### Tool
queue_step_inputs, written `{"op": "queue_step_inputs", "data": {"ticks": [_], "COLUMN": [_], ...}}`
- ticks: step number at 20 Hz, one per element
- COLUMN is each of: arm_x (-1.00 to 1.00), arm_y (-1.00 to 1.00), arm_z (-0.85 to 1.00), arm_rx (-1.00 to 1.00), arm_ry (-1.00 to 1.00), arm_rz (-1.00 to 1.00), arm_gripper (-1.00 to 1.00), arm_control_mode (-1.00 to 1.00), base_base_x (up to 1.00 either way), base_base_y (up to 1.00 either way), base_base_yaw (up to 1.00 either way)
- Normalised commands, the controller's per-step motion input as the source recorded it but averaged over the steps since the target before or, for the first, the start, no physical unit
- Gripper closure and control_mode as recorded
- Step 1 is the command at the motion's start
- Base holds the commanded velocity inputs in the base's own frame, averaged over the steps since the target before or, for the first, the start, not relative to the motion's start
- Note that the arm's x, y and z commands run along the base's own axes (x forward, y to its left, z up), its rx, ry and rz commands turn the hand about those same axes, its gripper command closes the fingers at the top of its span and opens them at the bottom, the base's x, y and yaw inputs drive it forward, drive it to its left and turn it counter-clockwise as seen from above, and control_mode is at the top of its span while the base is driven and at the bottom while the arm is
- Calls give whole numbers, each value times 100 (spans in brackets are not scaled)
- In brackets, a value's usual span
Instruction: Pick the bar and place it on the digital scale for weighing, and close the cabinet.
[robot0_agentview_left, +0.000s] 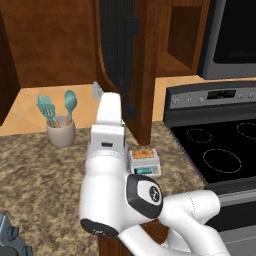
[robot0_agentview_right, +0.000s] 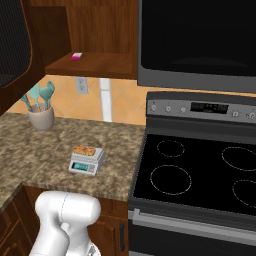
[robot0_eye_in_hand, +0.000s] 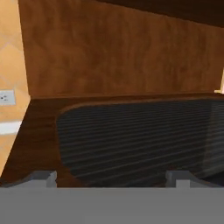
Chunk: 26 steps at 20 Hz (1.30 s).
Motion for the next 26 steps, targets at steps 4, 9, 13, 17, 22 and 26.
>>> {"op": "queue_step_inputs", "data": {"ticks": [4,9,13,17,22,26], "arm_x": [0,0,0,19,61,74], "arm_y": [-18,-48,-62,-80,-44,-53], "arm_z": [3,20,27,1,-8,-3], "arm_rx": [2,5,7,6,1,0], "arm_ry": [-16,-6,-5,3,7,3], "arm_rz": [-20,-18,-15,-7,0,0], "arm_gripper": [-100,-100,-100,-100,-100,-100], "arm_control_mode": [-100,-100,-100,-100,-100,-100], "base_base_x": [0,0,0,0,0,0], "base_base_y": [0,0,0,0,0,0], "base_base_yaw": [0,0,0,0,0,0]}}
